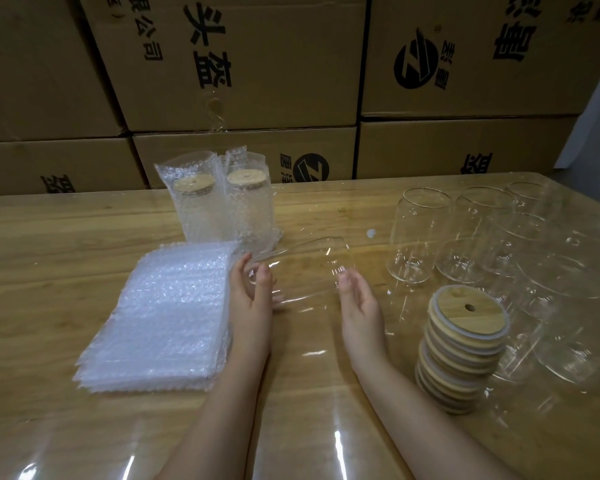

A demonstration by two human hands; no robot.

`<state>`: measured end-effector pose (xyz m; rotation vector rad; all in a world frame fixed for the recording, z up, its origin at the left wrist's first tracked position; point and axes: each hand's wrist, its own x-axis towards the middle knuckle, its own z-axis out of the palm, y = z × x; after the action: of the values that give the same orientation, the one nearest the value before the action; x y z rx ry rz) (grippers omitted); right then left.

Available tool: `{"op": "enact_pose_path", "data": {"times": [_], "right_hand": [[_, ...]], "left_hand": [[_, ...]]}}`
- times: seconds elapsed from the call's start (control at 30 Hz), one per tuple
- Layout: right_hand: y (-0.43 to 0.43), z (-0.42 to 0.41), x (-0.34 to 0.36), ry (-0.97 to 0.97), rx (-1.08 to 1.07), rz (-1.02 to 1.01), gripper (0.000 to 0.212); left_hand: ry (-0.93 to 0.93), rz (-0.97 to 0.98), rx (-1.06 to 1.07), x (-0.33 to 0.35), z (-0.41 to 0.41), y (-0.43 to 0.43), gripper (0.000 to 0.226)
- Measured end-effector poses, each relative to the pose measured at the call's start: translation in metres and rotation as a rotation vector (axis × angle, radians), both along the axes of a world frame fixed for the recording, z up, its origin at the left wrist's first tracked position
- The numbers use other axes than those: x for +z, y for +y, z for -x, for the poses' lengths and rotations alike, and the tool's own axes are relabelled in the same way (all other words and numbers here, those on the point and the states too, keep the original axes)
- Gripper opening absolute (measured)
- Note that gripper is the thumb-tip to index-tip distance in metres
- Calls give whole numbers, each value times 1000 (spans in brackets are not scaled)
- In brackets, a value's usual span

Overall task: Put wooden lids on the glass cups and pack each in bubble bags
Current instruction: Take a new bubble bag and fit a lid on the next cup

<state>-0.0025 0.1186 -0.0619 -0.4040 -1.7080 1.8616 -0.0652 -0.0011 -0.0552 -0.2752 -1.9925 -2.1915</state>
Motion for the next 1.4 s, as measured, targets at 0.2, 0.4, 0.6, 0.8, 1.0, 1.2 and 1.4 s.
{"op": "enact_pose_path", "data": {"times": [0.2,0.4,0.6,0.8,1.0,1.2,1.4], "right_hand": [[-2,3,-3,-3,-52,-114,57],[1,-1,-1,71,-88,-168,56],[-1,-4,5,102,-53,-15,61],[-2,0,2,67,167,84,94],[1,3,1,114,162,156,70],[3,2,4,94,169,110,52],[4,2,3,61,197,96,48]], "left_hand": [[104,31,3,1,-6,4,47],[47,108,-27,5,-8,2,40],[155,108,-2,1,-15,3,37],[155,16,-36,-3,-9,7,33],[315,498,-149,-11,-11,5,30],[365,485,-311,-10,-26,23,71],[630,551,-266,-4,-24,25,60]]}}
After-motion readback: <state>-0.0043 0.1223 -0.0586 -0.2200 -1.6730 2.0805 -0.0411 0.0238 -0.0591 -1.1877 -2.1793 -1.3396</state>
